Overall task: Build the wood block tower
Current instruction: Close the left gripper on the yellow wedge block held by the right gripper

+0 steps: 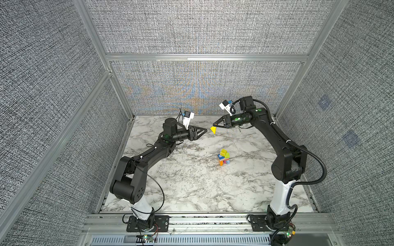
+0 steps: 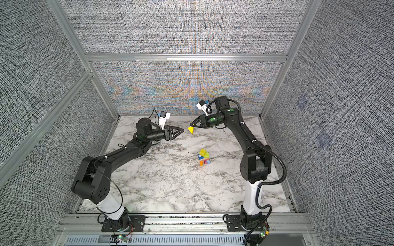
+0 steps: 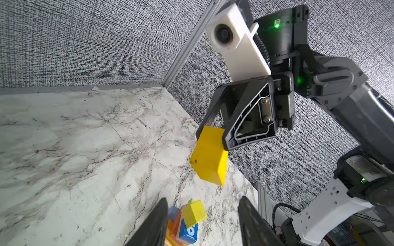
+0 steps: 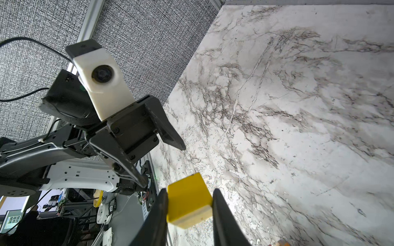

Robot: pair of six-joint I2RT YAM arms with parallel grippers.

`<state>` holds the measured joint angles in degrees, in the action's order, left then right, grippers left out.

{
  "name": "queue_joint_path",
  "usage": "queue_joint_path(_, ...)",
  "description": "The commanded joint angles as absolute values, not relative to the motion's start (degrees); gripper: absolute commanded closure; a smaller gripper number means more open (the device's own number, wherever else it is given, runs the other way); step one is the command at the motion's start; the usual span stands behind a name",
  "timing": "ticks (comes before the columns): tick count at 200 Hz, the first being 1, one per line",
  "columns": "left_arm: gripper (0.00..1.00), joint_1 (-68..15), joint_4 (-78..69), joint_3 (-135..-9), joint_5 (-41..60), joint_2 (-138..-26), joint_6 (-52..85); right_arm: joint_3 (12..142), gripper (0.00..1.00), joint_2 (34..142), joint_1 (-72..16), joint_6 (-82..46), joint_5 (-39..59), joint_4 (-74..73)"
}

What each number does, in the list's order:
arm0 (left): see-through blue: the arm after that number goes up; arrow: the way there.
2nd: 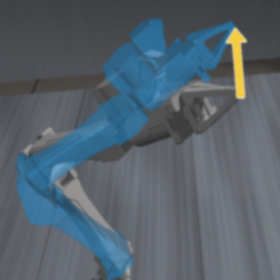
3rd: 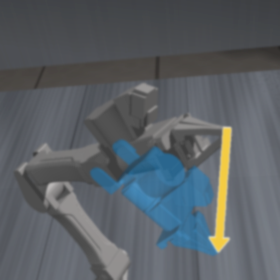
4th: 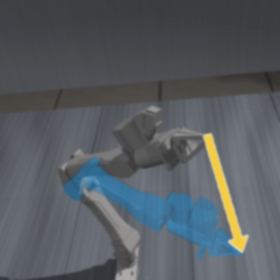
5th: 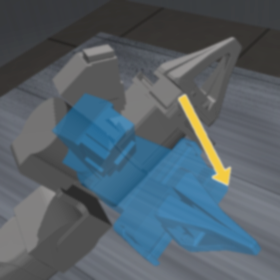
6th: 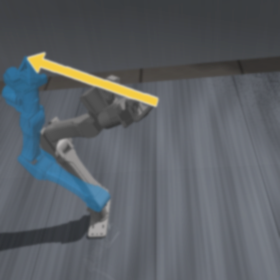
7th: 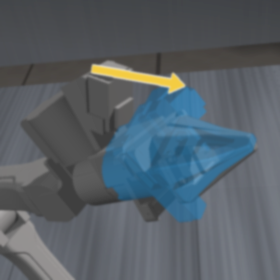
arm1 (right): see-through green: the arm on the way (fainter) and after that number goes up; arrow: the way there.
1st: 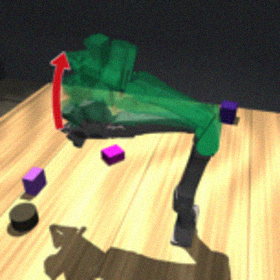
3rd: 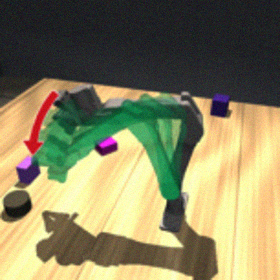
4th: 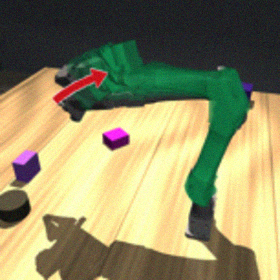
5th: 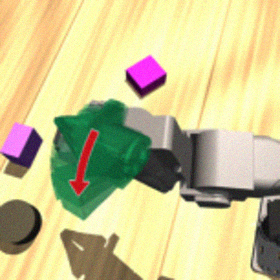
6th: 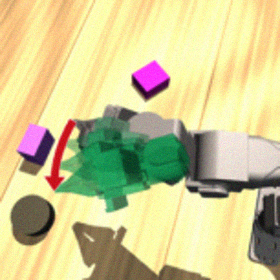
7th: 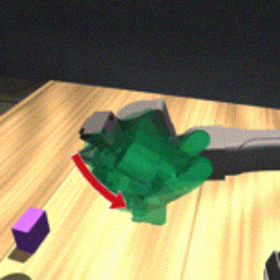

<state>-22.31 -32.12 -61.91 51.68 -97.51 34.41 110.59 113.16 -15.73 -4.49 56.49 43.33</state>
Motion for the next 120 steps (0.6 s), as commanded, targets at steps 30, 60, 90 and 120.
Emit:
queue_joint_path(30,0.44,-22.3,-39.9,-63.7,57.1,-100.3,36.2,111.4,0.85,113.9,-16.1,-3.3,59.2,45.1)
queue_joint_path(60,0.44,-22.3,-43.4,-63.7,59.5,-101.3,37.9,112.1,0.85,114.6,-16.4,-3.0,59.9,45.9)
queue_joint_path(90,0.44,-22.4,-45.1,-63.4,60.8,-102.1,38.8,112.8,0.85,114.9,-16.9,-2.2,60.9,46.8)
queue_joint_path(120,0.44,-22.4,-47.7,-63.4,61.6,-102.9,40.6,112.9,0.85,115.0,-17.1,-1.7,61.6,47.4)
